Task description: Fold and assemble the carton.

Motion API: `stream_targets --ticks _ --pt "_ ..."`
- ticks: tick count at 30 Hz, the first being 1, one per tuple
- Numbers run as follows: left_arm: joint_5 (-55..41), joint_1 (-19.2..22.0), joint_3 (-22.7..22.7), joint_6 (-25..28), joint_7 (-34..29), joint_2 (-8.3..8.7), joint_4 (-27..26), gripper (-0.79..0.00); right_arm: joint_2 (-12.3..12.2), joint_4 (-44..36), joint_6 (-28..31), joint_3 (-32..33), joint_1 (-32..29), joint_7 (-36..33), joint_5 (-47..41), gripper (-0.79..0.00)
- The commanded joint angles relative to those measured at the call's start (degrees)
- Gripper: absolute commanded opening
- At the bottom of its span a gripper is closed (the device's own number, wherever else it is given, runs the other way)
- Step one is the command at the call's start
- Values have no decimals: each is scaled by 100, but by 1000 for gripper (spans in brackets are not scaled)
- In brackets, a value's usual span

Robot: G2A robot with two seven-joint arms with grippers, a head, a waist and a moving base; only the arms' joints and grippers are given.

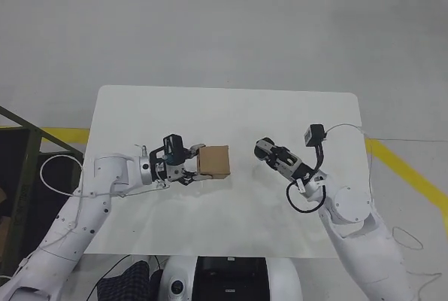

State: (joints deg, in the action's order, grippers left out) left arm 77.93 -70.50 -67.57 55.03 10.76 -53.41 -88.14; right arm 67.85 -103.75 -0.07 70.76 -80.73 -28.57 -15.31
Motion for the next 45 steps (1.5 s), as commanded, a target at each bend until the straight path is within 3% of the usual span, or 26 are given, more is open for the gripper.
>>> stream_targets --ticks 1,7,15,17,19,20,23,30,37,45 --pt "213 94 187 -2 292 -36 206 -422 -12 -40 118 86 -83 -33 -31 -785" --pt "1075 389 705 -256 1216 -142 756 -394 -41 -146 317 247 -337 -116 -90 -785" --pt "1737 800 1214 -415 1717 -257 1424 -342 -62 -225 372 379 -646 -113 -220 -785" --pt "1810 858 1271 -425 1793 -270 1515 -268 -62 -223 375 378 -675 -117 -255 -785" --pt "1855 899 1291 -419 1851 -272 1581 -40 -60 -207 376 361 -683 -122 -272 -785" --pt "1867 916 1289 -413 1870 -270 1604 0 -58 -194 373 348 -680 -122 -278 -785" --pt "1885 937 1260 -409 1871 -258 1632 0 -52 -147 370 298 -646 -112 -258 -760" --pt "1835 933 1151 -300 1872 -215 1487 0 -33 12 329 163 -519 -20 -92 -785" --pt "1289 624 607 117 2108 -57 903 0 -8 311 330 1 -400 345 421 -785" --pt "21 -131 -865 -115 1276 208 345 0 15 700 731 -11 -271 1022 1181 -785"
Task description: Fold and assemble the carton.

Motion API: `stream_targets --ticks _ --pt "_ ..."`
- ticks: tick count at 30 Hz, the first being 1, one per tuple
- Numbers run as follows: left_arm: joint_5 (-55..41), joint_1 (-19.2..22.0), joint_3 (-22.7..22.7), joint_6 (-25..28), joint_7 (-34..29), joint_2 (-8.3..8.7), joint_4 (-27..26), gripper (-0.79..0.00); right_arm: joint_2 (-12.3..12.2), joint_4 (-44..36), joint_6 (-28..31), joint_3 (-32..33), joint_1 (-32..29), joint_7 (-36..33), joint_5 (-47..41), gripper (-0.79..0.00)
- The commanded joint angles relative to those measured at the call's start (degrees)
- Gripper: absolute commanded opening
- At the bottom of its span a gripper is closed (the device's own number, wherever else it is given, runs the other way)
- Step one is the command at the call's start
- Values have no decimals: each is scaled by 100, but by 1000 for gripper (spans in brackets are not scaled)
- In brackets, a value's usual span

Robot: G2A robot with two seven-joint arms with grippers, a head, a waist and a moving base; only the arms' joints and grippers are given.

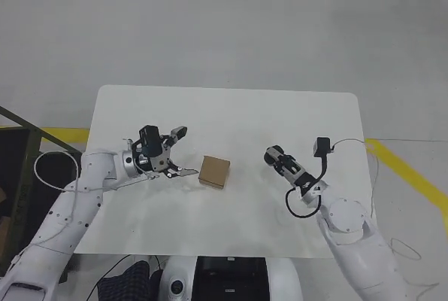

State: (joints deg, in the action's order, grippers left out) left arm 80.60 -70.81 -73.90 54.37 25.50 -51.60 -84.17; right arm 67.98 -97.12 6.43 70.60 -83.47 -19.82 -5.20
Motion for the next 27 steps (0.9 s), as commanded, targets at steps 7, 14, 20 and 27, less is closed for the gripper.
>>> stream_targets --ticks 7,14,20,27 --pt "-1260 -423 -984 -50 -1555 146 -306 0 -40 151 605 301 -57 1213 1797 -785" --pt "-2282 -497 -1235 247 -2509 210 -380 0 -149 38 749 882 -238 1781 3518 -785" --pt "-2886 -626 -1520 154 -3154 274 -490 0 -233 -116 861 1415 -432 1836 4203 -785" --pt "-3323 -732 -1810 -10 -3631 331 -720 0 -287 -346 941 1778 -606 1919 4904 -760"
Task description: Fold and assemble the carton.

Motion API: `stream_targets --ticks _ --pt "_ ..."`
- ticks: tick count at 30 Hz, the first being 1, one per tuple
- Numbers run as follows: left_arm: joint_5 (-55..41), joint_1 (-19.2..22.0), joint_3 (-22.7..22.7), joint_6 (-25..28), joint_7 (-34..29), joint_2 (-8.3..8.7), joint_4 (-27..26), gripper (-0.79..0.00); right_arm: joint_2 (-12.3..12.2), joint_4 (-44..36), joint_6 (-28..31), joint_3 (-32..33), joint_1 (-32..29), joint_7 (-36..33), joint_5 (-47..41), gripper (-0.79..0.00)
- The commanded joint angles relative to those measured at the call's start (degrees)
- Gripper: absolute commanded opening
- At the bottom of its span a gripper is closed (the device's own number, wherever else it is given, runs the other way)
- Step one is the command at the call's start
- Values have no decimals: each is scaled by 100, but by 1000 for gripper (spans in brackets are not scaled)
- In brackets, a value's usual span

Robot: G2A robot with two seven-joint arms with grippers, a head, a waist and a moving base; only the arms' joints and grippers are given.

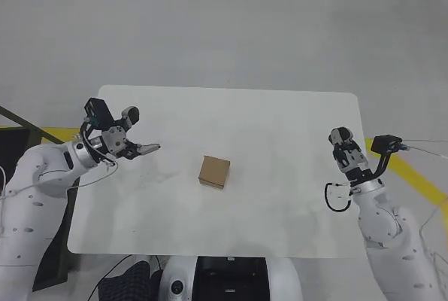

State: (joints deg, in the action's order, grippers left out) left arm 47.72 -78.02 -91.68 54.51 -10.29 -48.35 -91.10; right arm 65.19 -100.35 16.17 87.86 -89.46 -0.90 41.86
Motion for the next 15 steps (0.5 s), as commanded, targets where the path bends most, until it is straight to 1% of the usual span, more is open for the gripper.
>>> stream_targets --ticks 1,11,13,14,15 --pt "-39 -11 -66 -47 -93 13 -56 0 -11 -46 -54 87 -13 70 300 -779" --pt "-36 80 -311 -140 -253 55 48 0 -13 -210 82 274 -45 206 354 -785" --pt "-28 104 -322 -179 -266 57 108 0 -13 -210 82 274 -45 206 354 -711" --pt "-29 116 -325 -197 -259 57 132 0 -13 -210 82 274 -45 206 354 -637" --pt "-25 121 -322 -212 -252 57 151 0 -13 -210 82 274 -45 206 354 -505"
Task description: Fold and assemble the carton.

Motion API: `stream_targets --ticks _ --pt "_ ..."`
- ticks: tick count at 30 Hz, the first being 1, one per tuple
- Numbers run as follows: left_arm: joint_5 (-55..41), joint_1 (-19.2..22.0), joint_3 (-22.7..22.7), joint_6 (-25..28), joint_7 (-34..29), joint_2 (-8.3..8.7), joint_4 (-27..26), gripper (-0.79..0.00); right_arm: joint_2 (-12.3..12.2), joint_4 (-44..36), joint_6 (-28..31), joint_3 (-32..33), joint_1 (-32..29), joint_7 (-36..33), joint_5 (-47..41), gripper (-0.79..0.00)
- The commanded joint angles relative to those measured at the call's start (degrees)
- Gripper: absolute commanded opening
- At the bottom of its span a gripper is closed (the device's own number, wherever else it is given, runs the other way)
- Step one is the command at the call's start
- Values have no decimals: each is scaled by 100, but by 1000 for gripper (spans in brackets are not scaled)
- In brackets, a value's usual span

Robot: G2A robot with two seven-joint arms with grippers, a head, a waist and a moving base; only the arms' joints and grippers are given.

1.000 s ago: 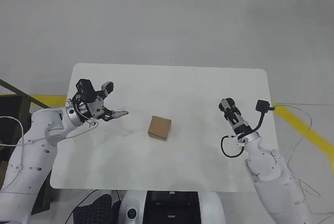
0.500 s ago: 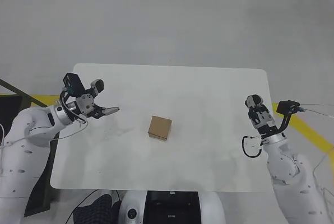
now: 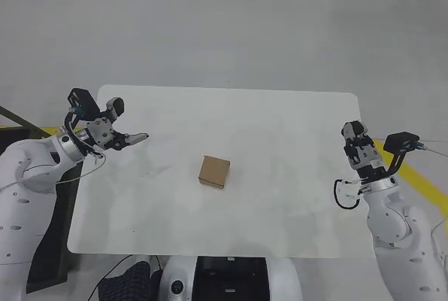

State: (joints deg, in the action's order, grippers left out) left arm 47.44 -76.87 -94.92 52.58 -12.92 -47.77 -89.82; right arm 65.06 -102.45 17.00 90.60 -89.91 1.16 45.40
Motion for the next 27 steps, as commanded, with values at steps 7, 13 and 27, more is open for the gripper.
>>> stream_targets --ticks 7,13,27 --pt "29 28 -3 -49 75 -2 86 -1 0 0 -1 0 0 -1 -1 -381" --pt "33 28 -2 -50 76 -2 86 -1 0 0 -1 0 0 -1 -1 -102" --pt "32 28 -2 -50 76 -2 86 -1 0 0 -1 0 0 -1 -1 0"
